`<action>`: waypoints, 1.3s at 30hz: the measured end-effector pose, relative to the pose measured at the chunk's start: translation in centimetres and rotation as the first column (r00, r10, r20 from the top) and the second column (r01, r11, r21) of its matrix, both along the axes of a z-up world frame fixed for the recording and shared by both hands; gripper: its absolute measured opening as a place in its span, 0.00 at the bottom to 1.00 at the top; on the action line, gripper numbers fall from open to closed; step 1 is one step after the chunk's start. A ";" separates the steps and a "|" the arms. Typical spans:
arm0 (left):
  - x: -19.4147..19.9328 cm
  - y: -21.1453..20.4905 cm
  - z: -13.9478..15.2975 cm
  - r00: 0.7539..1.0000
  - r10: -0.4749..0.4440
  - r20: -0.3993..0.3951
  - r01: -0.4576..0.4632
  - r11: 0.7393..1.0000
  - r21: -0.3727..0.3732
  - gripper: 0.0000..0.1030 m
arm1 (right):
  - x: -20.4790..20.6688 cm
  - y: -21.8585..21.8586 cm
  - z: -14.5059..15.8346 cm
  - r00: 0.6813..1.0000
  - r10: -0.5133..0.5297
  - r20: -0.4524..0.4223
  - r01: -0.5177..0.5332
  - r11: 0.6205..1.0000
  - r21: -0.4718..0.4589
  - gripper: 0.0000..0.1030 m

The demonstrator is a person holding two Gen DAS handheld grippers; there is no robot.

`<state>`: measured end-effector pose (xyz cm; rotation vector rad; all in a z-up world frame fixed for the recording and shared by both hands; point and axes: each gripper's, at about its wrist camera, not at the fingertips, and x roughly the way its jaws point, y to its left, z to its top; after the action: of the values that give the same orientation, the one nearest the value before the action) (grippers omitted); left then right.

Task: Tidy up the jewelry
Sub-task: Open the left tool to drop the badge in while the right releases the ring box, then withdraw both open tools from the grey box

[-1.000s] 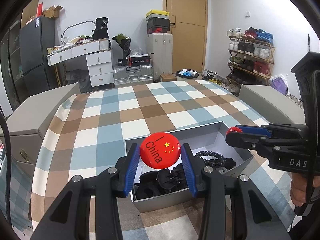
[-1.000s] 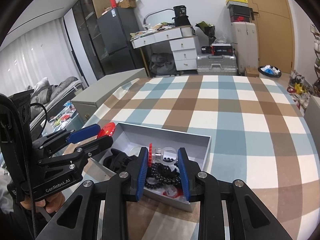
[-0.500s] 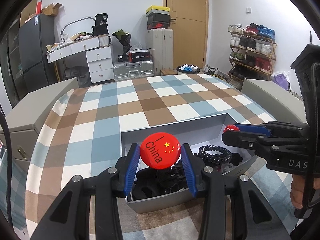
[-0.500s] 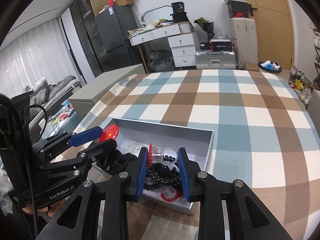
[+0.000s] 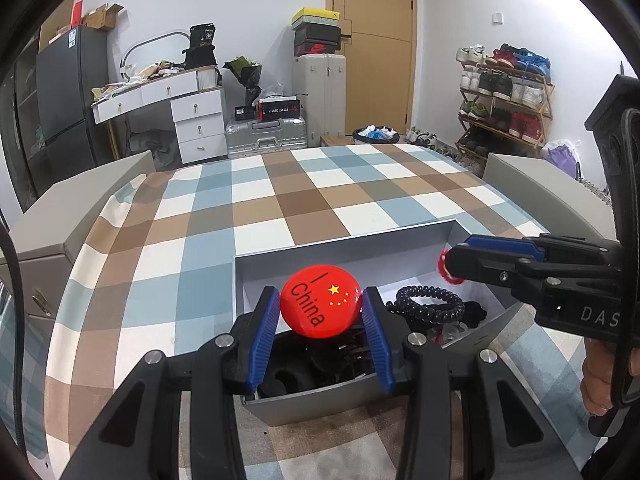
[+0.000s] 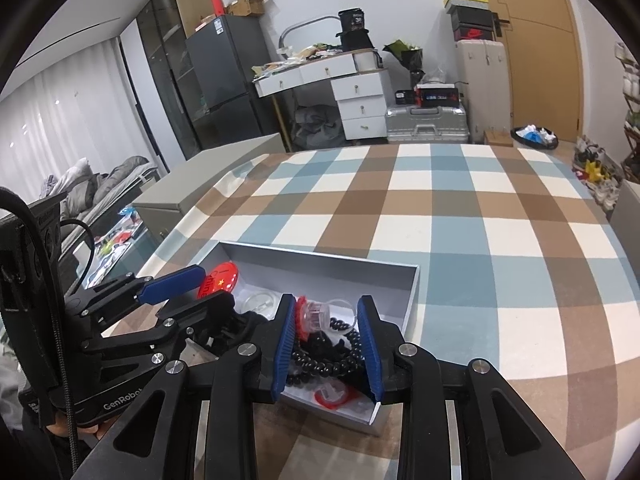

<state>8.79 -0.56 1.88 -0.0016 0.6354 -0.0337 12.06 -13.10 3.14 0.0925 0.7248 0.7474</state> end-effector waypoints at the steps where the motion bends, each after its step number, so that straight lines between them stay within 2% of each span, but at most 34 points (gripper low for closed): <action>1: 0.0 0.0 0.0 1.000 0.001 0.001 -0.001 1.000 -0.001 0.36 | 0.0 0.0 0.0 1.000 0.000 0.000 0.000 1.000 0.002 0.35; 14: 0.0 -0.1 0.1 1.000 -0.001 0.000 0.001 1.000 0.009 0.37 | 0.1 -0.4 0.3 1.000 -0.001 0.008 0.001 1.000 0.011 0.51; 16: 0.0 -0.1 0.2 1.000 -0.002 -0.001 0.002 1.000 0.016 0.52 | 0.1 -0.4 0.4 1.000 -0.002 0.009 0.002 1.000 0.011 0.57; 17: -0.1 -0.1 0.2 1.000 -0.008 -0.001 0.008 1.000 0.013 0.63 | 0.1 -0.4 0.4 1.000 -0.003 0.010 0.003 1.000 0.012 0.60; 20: -0.4 0.1 0.5 1.000 -0.019 0.002 0.019 1.000 -0.002 0.71 | 0.0 -0.6 0.6 1.000 -0.008 0.013 0.008 1.000 0.012 0.65; 22: -0.5 0.2 0.6 1.000 -0.014 0.000 0.014 1.000 0.002 0.80 | -0.1 -0.7 0.6 1.000 -0.004 0.014 0.004 1.000 0.008 0.69; 24: -0.7 0.3 0.7 1.000 -0.016 -0.001 0.016 1.000 -0.004 0.85 | -0.4 -0.8 0.6 1.000 0.000 0.013 0.000 1.000 -0.001 0.85; 25: -0.8 0.4 0.7 1.000 -0.017 -0.004 0.017 1.000 -0.007 0.87 | -0.6 -0.9 0.6 1.000 0.005 0.019 -0.005 1.000 0.000 0.88; 27: -1.4 0.5 0.7 1.000 -0.012 0.001 0.012 1.000 -0.009 0.99 | -1.3 -1.2 0.5 0.999 0.020 0.040 -0.020 1.000 -0.004 1.00; 34: -3.2 0.6 0.3 0.999 -0.007 0.032 0.006 1.000 0.013 0.99 | -3.3 -2.7 0.5 0.995 0.011 0.101 -0.013 1.000 0.020 1.00; 39: -4.4 0.4 -0.1 0.998 -0.007 0.061 0.006 1.000 0.018 0.99 | -5.2 -3.2 0.9 0.984 0.016 0.176 -0.023 0.999 0.040 1.00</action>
<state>4.35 -0.19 1.77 0.0187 0.5743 -0.0345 6.87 -16.34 3.99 0.0566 0.5429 0.7789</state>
